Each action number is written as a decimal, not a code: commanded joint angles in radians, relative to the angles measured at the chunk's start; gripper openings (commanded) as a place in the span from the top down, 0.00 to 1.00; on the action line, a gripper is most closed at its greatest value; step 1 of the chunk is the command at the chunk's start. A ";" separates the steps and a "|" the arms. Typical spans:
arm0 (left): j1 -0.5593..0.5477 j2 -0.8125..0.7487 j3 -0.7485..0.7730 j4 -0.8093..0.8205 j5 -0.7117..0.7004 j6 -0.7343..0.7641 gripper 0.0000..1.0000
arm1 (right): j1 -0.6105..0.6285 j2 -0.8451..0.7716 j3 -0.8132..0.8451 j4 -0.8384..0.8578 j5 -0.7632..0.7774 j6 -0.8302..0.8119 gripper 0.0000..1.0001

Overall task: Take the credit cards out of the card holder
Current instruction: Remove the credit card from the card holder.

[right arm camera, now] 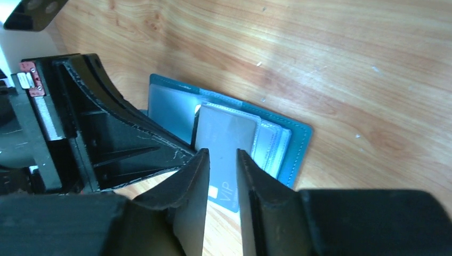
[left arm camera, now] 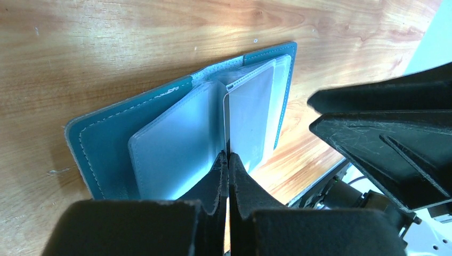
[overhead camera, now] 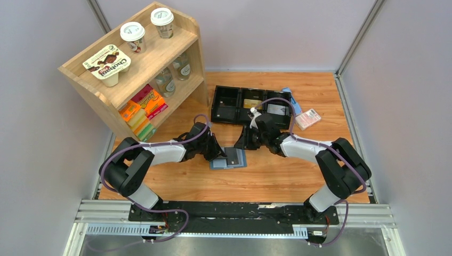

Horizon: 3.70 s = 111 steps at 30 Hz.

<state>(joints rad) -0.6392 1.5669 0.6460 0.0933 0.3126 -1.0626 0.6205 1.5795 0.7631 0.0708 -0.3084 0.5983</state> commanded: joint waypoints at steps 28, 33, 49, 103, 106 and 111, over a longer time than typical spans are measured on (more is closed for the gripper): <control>0.044 -0.022 -0.121 0.178 0.026 0.021 0.83 | -0.025 0.112 -0.166 0.205 -0.057 0.087 0.98; 0.049 -0.030 -0.163 0.318 0.060 0.004 0.83 | -0.027 0.135 -0.166 0.216 -0.067 0.084 0.98; 0.056 -0.033 -0.209 0.479 0.105 -0.017 0.99 | -0.050 0.172 -0.182 0.247 -0.081 0.083 0.99; 0.104 -0.384 -0.270 0.005 -0.035 0.194 1.00 | -0.070 0.065 -0.122 0.095 -0.078 -0.023 0.93; 0.104 -0.435 -0.198 -0.085 -0.027 0.301 1.00 | -0.068 0.013 -0.062 0.009 -0.104 -0.081 0.83; 0.104 -0.491 -0.051 -0.291 0.052 0.507 1.00 | -0.068 -0.101 0.076 -0.179 -0.188 -0.264 0.58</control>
<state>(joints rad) -0.5407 1.1313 0.4671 -0.0257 0.3061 -0.7715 0.5583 1.5867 0.7242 0.0525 -0.4450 0.5140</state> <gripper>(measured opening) 0.006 0.347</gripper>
